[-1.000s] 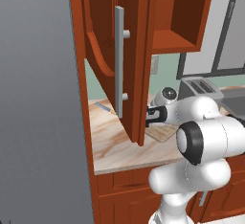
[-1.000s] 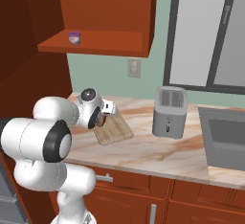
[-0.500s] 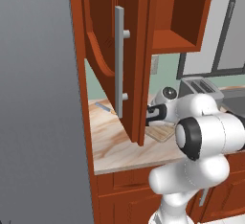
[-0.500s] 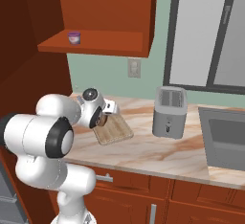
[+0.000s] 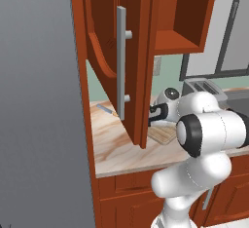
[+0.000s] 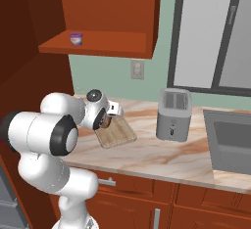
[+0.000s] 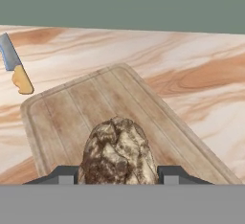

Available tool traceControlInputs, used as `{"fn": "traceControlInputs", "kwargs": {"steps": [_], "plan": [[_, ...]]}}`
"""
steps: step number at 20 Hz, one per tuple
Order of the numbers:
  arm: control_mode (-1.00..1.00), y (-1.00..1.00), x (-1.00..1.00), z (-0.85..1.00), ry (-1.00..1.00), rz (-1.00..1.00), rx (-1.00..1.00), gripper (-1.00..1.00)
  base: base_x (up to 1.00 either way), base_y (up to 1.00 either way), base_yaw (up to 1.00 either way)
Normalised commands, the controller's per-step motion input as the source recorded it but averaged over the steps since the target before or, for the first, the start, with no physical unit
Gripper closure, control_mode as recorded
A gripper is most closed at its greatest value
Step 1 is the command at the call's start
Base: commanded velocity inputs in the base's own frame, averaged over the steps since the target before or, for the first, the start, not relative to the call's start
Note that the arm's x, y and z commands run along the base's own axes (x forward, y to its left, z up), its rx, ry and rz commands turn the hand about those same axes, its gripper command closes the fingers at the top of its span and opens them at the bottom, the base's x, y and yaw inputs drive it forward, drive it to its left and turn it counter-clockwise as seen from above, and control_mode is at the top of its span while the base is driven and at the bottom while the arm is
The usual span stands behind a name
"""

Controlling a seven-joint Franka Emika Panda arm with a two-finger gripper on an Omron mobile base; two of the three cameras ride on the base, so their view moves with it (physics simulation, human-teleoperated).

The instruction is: Pick the bread, place it on the cutting board, pick the jam, place it on the counter, and close the cabinet.

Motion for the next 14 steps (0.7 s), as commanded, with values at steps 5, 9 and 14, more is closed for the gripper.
{"fn": "traceControlInputs", "kwargs": {"steps": [5, 9, 14], "plan": [[-1.00, 0.00, 0.01, -0.17, 0.00, 0.00, 0.00, 1.00, 0.00, 0.00, 0.00], [-1.00, 0.00, 0.03, -0.16, 0.00, 0.00, 0.00, 1.00, 0.00, 0.00, 0.00], [-1.00, 0.00, 0.00, -0.14, 0.00, 0.00, 0.00, 1.00, 0.00, 0.00, 0.00]]}}
